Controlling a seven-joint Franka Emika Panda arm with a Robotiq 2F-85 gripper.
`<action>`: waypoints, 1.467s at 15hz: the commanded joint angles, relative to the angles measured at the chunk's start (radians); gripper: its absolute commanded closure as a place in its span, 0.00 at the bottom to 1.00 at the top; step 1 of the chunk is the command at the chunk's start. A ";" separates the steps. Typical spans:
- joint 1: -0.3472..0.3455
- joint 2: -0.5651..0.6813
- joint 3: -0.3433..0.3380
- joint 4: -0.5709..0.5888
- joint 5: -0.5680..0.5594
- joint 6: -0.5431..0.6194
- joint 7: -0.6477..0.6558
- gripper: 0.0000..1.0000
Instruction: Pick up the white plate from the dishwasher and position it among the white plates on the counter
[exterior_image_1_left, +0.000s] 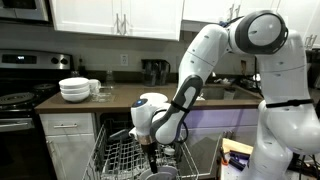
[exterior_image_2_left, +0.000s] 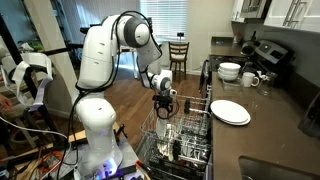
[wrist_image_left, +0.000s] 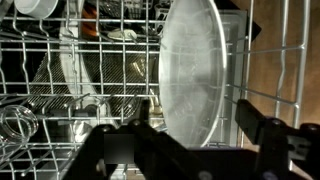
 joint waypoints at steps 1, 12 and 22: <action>0.005 0.037 -0.013 0.001 -0.022 0.062 0.018 0.44; -0.005 0.033 -0.007 -0.001 -0.001 0.051 0.000 0.42; -0.003 0.004 -0.009 -0.005 -0.005 0.030 0.002 0.70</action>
